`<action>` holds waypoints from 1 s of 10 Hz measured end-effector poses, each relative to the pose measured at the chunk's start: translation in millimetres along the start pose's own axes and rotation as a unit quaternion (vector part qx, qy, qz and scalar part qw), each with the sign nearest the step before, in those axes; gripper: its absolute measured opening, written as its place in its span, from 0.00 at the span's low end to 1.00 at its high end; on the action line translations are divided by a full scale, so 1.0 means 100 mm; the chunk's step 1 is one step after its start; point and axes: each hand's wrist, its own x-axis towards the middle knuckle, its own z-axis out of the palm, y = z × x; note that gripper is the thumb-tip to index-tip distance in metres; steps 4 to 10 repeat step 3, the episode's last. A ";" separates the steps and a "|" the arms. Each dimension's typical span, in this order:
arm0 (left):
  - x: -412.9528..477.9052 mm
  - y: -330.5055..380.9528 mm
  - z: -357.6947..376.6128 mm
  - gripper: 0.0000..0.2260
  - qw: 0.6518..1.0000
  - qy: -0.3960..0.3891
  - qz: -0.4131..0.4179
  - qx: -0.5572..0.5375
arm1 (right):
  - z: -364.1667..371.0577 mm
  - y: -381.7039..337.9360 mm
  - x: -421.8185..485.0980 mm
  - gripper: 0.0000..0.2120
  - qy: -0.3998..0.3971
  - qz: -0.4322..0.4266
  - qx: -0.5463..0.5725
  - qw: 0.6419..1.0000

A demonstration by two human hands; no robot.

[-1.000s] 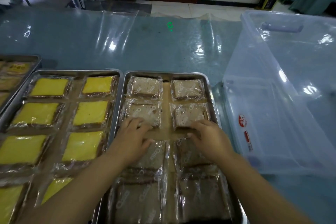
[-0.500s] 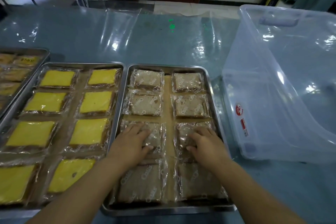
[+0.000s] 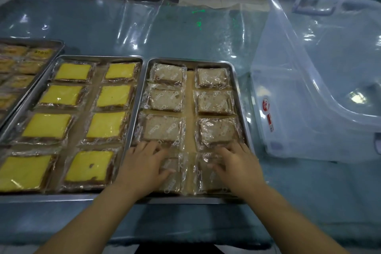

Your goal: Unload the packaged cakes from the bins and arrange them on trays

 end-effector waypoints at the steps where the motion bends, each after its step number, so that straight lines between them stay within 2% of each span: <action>1: -0.15 0.02 0.13 0.24 0.999 -0.047 -0.015 0.012 | 0.09 -0.03 -0.13 0.23 -0.066 0.013 -0.030 0.997; 2: -0.23 0.06 0.19 0.23 0.999 -0.046 -0.021 -0.002 | 0.10 -0.04 -0.21 0.24 -0.085 0.014 -0.035 0.996; 10: -0.24 0.08 0.21 0.22 0.999 -0.046 -0.013 -0.001 | 0.09 -0.04 -0.21 0.24 -0.084 0.019 -0.031 0.996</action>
